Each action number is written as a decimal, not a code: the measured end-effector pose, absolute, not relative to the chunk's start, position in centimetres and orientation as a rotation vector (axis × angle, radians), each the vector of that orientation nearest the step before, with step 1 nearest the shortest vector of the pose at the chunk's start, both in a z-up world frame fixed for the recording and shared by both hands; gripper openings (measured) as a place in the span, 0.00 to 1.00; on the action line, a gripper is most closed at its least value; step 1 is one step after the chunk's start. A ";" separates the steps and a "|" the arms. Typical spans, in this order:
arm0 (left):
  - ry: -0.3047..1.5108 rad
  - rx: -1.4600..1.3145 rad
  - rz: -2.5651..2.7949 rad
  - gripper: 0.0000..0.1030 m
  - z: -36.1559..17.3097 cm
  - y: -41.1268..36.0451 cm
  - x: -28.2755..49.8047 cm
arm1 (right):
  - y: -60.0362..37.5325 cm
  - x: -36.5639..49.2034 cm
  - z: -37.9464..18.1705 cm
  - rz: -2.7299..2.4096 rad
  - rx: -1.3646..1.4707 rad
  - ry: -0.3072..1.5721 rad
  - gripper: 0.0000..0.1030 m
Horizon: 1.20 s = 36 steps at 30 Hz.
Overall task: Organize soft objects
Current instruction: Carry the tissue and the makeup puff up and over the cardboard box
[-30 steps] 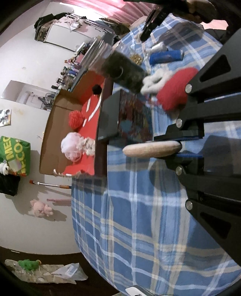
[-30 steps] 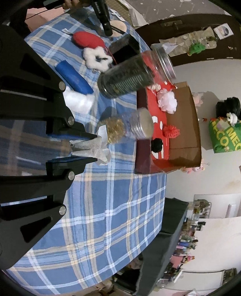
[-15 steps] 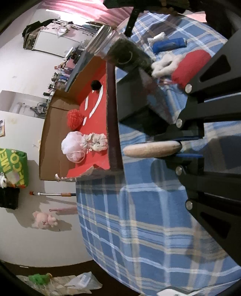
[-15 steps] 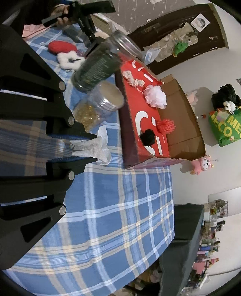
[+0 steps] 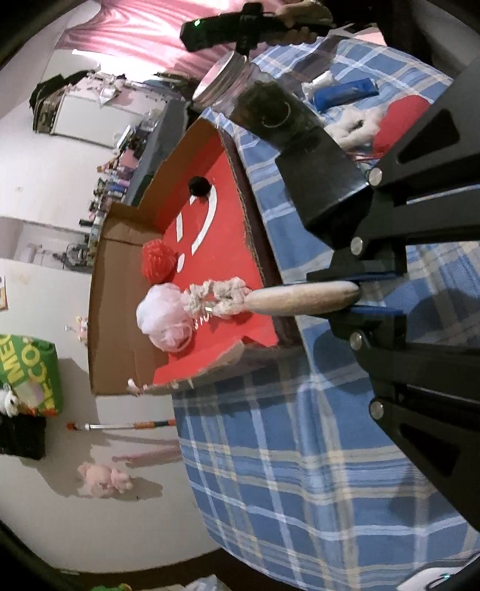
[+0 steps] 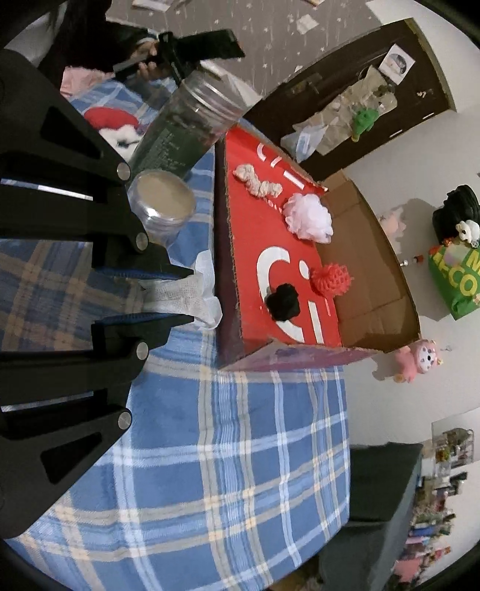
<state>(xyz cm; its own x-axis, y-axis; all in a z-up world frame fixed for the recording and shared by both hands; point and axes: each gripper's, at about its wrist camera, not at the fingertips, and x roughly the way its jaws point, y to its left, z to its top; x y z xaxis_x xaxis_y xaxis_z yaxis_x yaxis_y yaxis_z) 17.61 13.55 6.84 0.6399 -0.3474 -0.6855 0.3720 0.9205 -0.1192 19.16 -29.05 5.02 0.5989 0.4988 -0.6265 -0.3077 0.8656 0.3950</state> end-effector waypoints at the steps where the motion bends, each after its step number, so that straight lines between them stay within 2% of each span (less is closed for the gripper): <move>1: 0.774 0.037 -0.425 0.10 6.9 13.5 17.8 | -29.1 19.3 5.0 0.484 0.265 0.803 0.14; 22: 0.745 0.084 -0.626 0.10 9.0 11.1 21.0 | -28.1 22.8 6.3 0.650 0.303 0.863 0.14; 29: 0.773 0.072 -0.668 0.10 9.8 8.9 22.8 | -25.6 24.4 8.4 0.680 0.195 0.860 0.14; 36: 0.889 0.066 -0.659 0.10 10.0 5.4 25.7 | -21.0 27.1 9.4 0.691 -0.005 0.904 0.14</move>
<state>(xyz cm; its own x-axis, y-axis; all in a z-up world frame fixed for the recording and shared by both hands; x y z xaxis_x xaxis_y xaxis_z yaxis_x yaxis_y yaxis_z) 25.71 5.36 9.98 0.4476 -0.5056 -0.7376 0.5584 0.8022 -0.2111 27.08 -21.00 9.38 0.4198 0.5492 -0.7226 -0.5530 0.7861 0.2761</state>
